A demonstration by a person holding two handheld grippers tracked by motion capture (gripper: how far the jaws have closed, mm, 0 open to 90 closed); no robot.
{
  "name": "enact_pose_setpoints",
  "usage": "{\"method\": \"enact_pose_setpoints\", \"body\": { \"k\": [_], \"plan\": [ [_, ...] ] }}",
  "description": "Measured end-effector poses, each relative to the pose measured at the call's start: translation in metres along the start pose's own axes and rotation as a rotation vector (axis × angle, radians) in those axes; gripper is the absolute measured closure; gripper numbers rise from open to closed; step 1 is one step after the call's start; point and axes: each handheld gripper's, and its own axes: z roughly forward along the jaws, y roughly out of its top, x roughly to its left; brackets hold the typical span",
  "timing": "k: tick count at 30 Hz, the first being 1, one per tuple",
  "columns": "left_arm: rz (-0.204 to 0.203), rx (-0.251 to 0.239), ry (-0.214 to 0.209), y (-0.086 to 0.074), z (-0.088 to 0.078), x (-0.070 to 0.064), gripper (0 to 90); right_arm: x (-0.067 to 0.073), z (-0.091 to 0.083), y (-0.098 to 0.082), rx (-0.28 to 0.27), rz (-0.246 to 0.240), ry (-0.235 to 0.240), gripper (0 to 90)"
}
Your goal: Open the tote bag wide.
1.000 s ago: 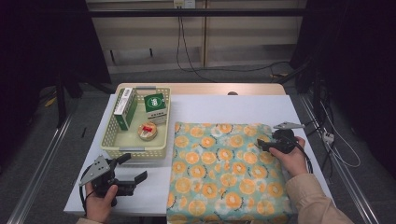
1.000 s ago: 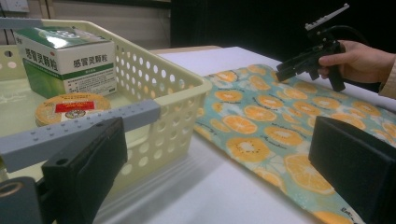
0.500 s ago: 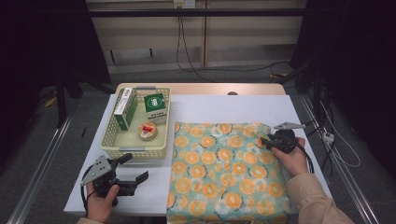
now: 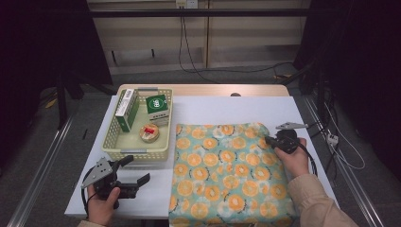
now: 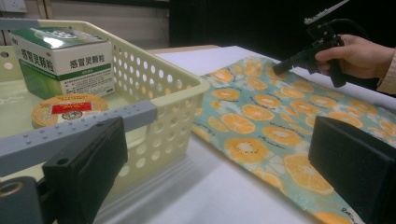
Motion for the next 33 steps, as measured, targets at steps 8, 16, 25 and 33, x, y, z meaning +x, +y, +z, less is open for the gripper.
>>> {"method": "enact_pose_setpoints", "body": {
  "k": [8,16,25,33],
  "plan": [
    [0.003,0.001,-0.001,0.000,0.000,0.000,4.5,-0.006,0.000,0.015,-0.034,0.006,-0.020,90.0],
    [0.003,0.002,-0.001,0.000,-0.001,0.000,4.5,-0.024,0.005,0.031,-0.050,0.037,-0.073,90.0],
    [0.005,0.000,-0.008,0.001,-0.002,-0.001,4.5,-0.061,0.012,0.045,-0.069,0.110,-0.150,90.0],
    [0.009,0.007,-0.003,0.000,0.000,-0.001,4.5,-0.090,0.017,0.048,-0.068,0.164,-0.203,90.0]
  ]
}}
